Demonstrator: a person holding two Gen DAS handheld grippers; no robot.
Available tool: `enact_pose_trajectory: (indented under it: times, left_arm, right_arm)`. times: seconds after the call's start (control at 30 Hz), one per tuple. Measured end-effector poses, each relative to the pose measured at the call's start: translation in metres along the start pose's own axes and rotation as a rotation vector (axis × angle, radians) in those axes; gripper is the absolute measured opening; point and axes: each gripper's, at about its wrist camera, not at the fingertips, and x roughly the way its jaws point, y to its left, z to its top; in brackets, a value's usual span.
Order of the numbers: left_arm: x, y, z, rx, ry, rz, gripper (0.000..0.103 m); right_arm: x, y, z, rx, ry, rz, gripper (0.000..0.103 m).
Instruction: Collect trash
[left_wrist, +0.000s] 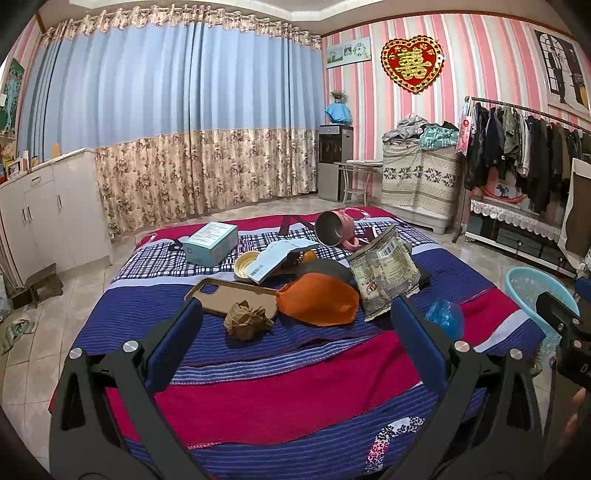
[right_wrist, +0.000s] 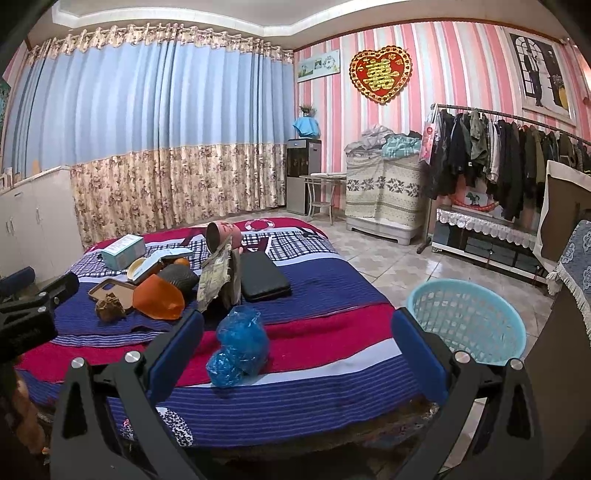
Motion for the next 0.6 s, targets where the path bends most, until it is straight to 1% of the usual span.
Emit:
enact_pose_trajectory:
  times: [0.6]
  left_arm:
    - [0.0003,0.0006,-0.0008,-0.002,0.003,-0.001,0.098]
  right_arm:
    - [-0.0013,-0.0033,0.0002,0.0,-0.01,-0.014,0.099]
